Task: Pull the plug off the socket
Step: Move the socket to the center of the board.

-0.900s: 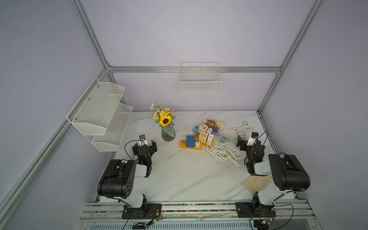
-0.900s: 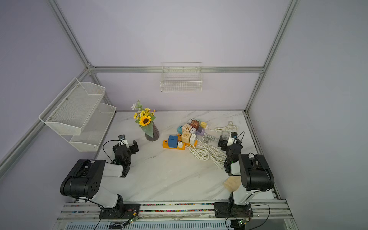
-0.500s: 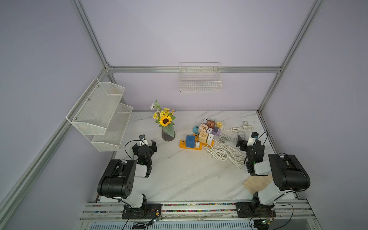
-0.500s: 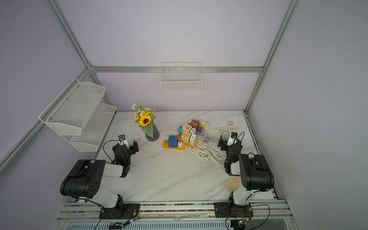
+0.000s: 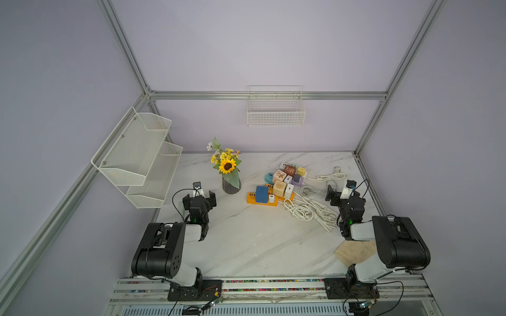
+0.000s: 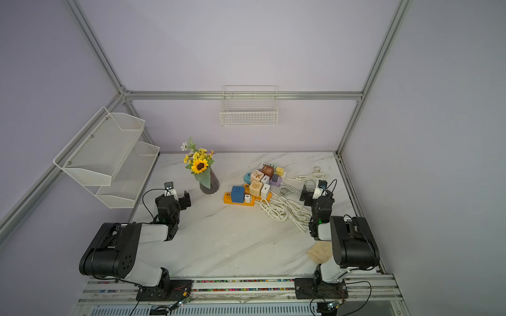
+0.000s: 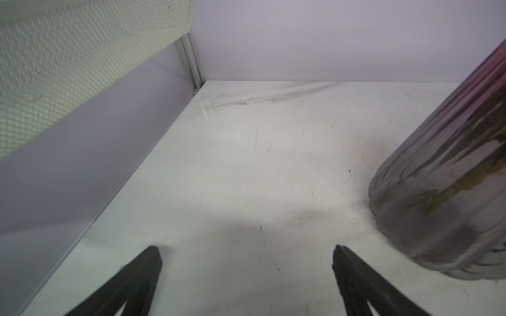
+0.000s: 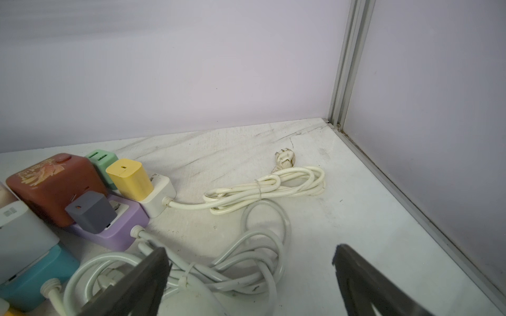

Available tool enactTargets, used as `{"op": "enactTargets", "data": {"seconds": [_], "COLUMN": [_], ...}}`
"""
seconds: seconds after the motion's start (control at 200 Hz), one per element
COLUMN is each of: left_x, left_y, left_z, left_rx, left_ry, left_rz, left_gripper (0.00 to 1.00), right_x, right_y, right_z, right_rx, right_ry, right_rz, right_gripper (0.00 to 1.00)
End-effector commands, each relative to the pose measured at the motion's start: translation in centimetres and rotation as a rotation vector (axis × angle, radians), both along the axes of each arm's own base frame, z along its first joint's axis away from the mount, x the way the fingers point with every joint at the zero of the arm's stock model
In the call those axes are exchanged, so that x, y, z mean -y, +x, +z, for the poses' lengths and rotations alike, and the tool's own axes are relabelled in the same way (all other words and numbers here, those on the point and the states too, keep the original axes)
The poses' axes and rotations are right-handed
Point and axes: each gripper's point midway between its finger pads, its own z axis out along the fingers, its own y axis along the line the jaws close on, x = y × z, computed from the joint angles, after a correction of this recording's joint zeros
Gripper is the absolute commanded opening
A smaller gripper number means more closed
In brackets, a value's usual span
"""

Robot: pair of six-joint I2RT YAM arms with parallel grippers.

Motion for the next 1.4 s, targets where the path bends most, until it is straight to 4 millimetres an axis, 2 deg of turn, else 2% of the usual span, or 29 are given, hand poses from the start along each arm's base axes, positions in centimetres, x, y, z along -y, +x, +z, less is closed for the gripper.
{"op": "enactTargets", "data": {"seconds": [0.0,0.125,0.175,0.19,0.235,0.295,0.3,0.325,0.36,0.395,0.46,0.52,0.595,0.63,0.755,0.915,1.02,1.17,1.275,1.395], "left_x": [0.4,1.6,2.4,2.6,2.9,2.6,2.5,2.5,2.4,2.0,1.6,3.1,4.9,5.8,8.1,11.3,13.1,14.5,15.3,15.9], "left_y": [0.9,0.7,0.4,0.2,-0.2,-0.9,-0.9,-1.2,-2.1,-3.4,-3.7,-3.3,-3.4,-3.8,-6.0,-8.2,-8.9,-9.8,-10.0,-10.1], "left_z": [5.3,10.9,13.8,14.7,17.3,20.1,19.7,20.2,19.3,18.3,16.9,15.4,13.3,12.1,8.2,5.5,4.3,2.4,1.5,1.0], "left_rx": [0.040,0.164,0.213,0.226,0.264,0.297,0.283,0.268,0.167,0.103,0.129,0.096,-0.003,-0.063,-0.219,-0.315,-0.374,-0.441,-0.478,-0.511], "left_ry": [0.001,-0.010,0.001,0.003,-0.004,-0.084,-0.090,-0.147,-0.253,-0.369,-0.533,-0.667,-0.750,-0.772,-0.856,-0.951,-0.933,-0.924,-0.934,-0.939], "left_rz": [0.002,-0.006,-0.011,-0.013,-0.002,0.048,0.050,0.064,0.104,0.176,0.221,0.139,0.098,0.088,0.095,0.051,0.007,-0.016,-0.035,-0.056], "left_gripper": [1.00,1.00,1.00,1.00,1.00,1.00,1.00,1.00,1.00,1.00,1.00,1.00,1.00,1.00,1.00,0.99,0.97,0.97,0.95,0.94], "right_x": [0.4,-0.5,-1.1,-1.1,-1.2,0.6,0.7,1.1,0.8,-0.5,-2.4,-3.8,-5.8,-6.8,-11.3,-17.1,-20.2,-22.1,-23.4,-23.9], "right_y": [0.5,1.0,1.5,1.2,1.4,0.6,0.5,0.0,-0.4,-0.4,-0.3,-0.2,-0.2,-0.3,-1.8,-5.2,-7.5,-8.7,-8.4,-7.6], "right_z": [5.1,12.7,16.3,18.4,19.4,16.9,16.6,15.6,14.8,14.5,14.5,14.0,13.2,12.8,9.4,5.4,2.6,-1.7,-3.3,-5.0], "right_rx": [0.089,0.208,0.236,0.271,0.199,0.056,0.050,0.046,0.035,0.018,-0.027,-0.108,-0.210,-0.245,-0.405,-0.543,-0.629,-0.760,-0.810,-0.871], "right_ry": [0.019,0.047,0.081,0.111,0.237,0.455,0.475,0.542,0.564,0.555,0.545,0.541,0.440,0.398,0.292,0.226,0.198,0.164,0.127,0.068], "right_rz": [-0.032,-0.032,-0.023,-0.020,-0.025,-0.190,-0.199,-0.239,-0.208,-0.114,-0.008,0.008,0.025,0.044,0.165,0.318,0.431,0.505,0.546,0.536], "right_gripper": [0.97,0.97,0.97,0.97,0.97,0.97,0.97,0.97,0.97,0.97,0.93,0.93,0.97,0.97,0.95,0.83,0.75,0.72,0.71,0.70]}}
